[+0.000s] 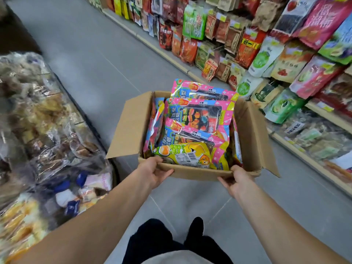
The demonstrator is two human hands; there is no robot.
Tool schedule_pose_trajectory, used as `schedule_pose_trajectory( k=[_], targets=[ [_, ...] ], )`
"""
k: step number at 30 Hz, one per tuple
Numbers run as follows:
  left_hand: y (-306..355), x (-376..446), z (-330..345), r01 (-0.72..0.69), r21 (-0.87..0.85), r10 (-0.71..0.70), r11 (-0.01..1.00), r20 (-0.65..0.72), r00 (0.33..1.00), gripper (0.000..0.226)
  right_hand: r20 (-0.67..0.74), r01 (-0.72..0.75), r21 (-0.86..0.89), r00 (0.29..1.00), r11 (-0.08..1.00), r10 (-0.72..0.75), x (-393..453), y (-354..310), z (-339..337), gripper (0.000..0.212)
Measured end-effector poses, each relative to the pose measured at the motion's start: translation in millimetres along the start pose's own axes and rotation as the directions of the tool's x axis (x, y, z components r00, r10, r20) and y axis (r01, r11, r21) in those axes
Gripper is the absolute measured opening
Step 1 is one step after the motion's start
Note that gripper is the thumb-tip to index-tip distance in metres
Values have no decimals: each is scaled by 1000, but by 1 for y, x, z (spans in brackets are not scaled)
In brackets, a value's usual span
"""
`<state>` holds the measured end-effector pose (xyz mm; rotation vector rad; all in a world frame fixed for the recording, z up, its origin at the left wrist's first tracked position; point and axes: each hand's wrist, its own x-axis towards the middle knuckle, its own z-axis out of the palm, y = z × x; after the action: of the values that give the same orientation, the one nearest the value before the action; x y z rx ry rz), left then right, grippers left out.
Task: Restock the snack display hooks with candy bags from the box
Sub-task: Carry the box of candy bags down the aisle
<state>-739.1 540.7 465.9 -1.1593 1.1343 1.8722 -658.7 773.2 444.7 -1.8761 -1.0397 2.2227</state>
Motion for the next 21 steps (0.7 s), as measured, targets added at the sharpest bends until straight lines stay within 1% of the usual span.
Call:
schedule_pose_trajectory(
  k=[4, 8, 11, 15, 21],
  targets=[
    [52, 30, 29, -23, -75, 20, 997, -50, 999, 9, 52, 19, -77, 999, 997, -15, 20, -45, 82, 40],
    [126, 73, 46, -11, -164, -4, 986, -92, 996, 11, 98, 26, -202, 995, 979, -6, 54, -75, 184, 40],
    [196, 108, 47, -35, -177, 14, 984, -117, 993, 11, 110, 11, -272, 994, 962, 19, 77, -82, 267, 41],
    [298, 147, 48, -42, -174, 14, 984, -160, 987, 9, 91, -8, -280, 995, 960, 35, 86, -92, 382, 42],
    [444, 184, 59, -53, -214, 11, 975, -192, 981, 10, 115, -33, -328, 991, 944, 75, 97, -119, 546, 44]
  ],
)
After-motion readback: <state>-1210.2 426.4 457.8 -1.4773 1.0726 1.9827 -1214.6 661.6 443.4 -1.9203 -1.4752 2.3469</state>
